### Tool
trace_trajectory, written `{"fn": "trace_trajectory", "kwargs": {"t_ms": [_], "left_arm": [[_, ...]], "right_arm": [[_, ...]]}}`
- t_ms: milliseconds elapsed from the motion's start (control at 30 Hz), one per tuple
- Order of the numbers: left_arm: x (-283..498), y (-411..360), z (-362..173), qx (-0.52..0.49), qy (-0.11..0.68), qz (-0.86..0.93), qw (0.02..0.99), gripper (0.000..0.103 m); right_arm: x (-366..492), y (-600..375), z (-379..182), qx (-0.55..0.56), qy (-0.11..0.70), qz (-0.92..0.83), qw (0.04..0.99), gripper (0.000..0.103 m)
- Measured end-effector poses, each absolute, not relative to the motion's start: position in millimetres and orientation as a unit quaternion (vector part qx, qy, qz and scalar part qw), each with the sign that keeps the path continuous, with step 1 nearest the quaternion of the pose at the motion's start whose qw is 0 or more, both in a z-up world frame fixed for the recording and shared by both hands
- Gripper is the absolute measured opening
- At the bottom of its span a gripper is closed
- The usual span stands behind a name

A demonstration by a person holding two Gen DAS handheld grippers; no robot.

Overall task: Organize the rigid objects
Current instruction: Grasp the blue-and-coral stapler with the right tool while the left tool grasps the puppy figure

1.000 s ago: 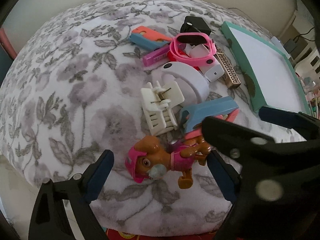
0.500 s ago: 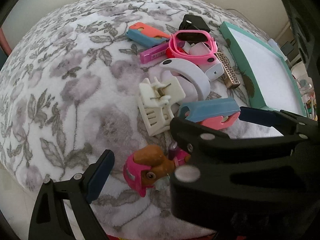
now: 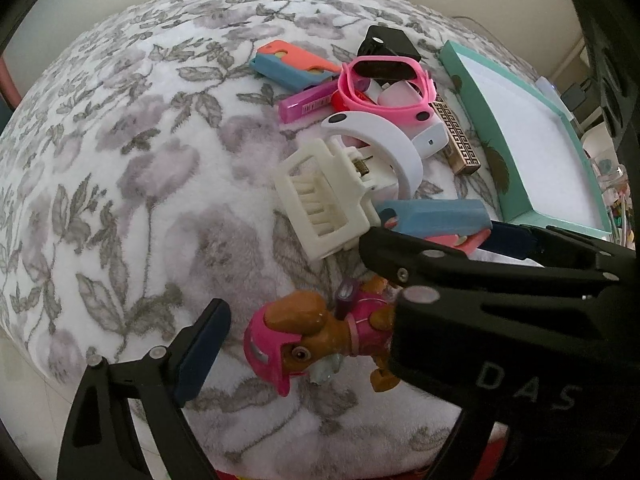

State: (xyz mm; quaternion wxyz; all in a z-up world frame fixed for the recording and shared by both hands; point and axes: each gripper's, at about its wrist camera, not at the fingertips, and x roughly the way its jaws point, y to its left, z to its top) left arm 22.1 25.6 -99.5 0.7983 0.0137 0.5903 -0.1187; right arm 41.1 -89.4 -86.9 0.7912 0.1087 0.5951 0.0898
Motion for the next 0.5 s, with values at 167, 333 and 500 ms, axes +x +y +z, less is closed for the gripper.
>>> {"fn": "trace_trajectory", "kwargs": {"t_ms": [167,333,500], "left_arm": [[23,20,-100,0.025,0.588,-0.120,0.799,0.080],[24,11,-97,0.033,0.586,-0.116,0.801,0.076],[25,8,-98,0.040,0.585,-0.115,0.802,0.076]], "right_arm": [[34,-100,-88,0.124,0.597,0.081,0.789,0.077],[33,-113,-87,0.141,0.600,0.068,0.785,0.077],[31,-118,-86,0.145,0.601,0.063,0.784,0.077]]}}
